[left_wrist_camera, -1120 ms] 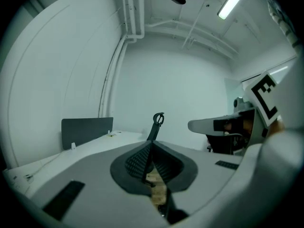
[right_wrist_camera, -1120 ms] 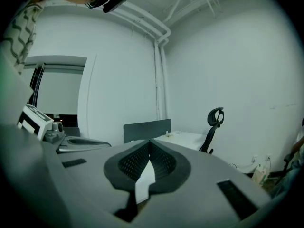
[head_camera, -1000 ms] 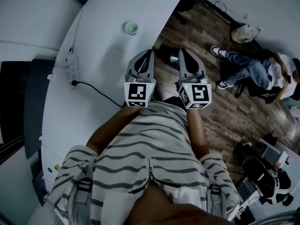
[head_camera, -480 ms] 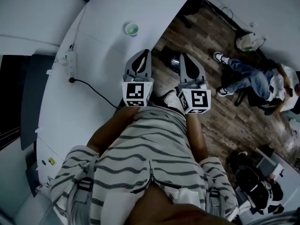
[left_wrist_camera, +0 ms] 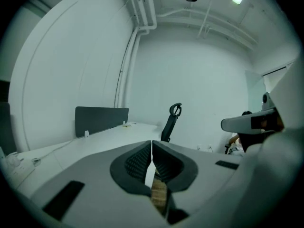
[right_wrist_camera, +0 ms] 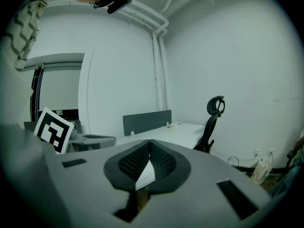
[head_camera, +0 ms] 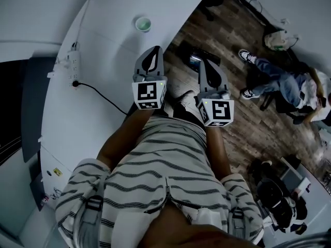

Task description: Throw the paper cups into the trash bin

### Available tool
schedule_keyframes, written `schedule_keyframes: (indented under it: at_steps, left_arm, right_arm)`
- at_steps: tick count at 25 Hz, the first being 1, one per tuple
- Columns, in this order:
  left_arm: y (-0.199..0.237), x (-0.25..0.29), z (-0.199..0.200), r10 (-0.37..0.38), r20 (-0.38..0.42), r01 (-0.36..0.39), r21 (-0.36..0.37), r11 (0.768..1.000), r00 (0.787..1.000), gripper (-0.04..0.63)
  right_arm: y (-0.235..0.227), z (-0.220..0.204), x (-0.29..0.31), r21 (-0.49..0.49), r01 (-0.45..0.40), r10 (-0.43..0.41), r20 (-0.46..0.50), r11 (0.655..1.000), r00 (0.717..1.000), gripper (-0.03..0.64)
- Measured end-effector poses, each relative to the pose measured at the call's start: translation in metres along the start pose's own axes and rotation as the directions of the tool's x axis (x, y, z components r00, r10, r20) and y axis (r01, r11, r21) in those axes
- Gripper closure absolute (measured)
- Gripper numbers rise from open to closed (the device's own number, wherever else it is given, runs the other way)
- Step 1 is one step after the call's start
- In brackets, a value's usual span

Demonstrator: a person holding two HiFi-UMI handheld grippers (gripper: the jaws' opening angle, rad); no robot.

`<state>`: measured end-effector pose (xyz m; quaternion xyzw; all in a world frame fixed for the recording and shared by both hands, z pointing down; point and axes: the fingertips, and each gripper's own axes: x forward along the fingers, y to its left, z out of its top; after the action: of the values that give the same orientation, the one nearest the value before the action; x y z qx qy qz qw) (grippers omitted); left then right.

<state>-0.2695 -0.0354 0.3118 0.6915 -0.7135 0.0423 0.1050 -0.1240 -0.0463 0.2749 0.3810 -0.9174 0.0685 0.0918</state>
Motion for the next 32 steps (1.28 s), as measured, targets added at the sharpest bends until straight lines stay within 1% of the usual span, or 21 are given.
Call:
schedule_keyframes:
  at_steps: [4,9,14,19,20,22,32]
  left_arm:
    - [0.013,0.007,-0.012,0.041,-0.017,-0.041,-0.004,0.999,0.999,0.569]
    - [0.032,0.019,-0.030,0.090,-0.045,-0.091,-0.028,0.995,0.995,0.569]
    - [0.045,0.035,-0.047,0.116,-0.063,-0.118,-0.044,0.992,0.991,0.568]
    - [0.065,0.048,-0.069,0.156,-0.100,-0.163,-0.067,0.984,0.983,0.565]
    - [0.069,0.052,-0.073,0.160,-0.107,-0.168,-0.070,0.983,0.981,0.554]
    - [0.073,0.058,-0.083,0.163,-0.124,-0.173,-0.075,0.982,0.979,0.505]
    - [0.096,0.086,-0.131,0.203,-0.205,-0.225,-0.091,0.970,0.958,0.407]
  right_arm:
    - [0.002,-0.009,0.005,0.007,-0.017,0.017,-0.022,1.000,1.000,0.601]
    - [0.010,-0.016,0.017,0.009,-0.046,0.047,-0.043,0.999,0.998,0.601]
    - [0.012,-0.027,0.025,0.008,-0.058,0.059,-0.070,0.998,0.996,0.601]
    - [0.018,-0.040,0.030,0.022,-0.075,0.077,-0.106,0.997,0.991,0.603]
    - [0.018,-0.043,0.031,0.025,-0.077,0.080,-0.114,0.997,0.990,0.601]
    - [0.018,-0.049,0.031,0.030,-0.077,0.081,-0.127,0.997,0.989,0.602]
    - [0.017,-0.069,0.028,0.031,-0.068,0.073,-0.174,0.997,0.982,0.601]
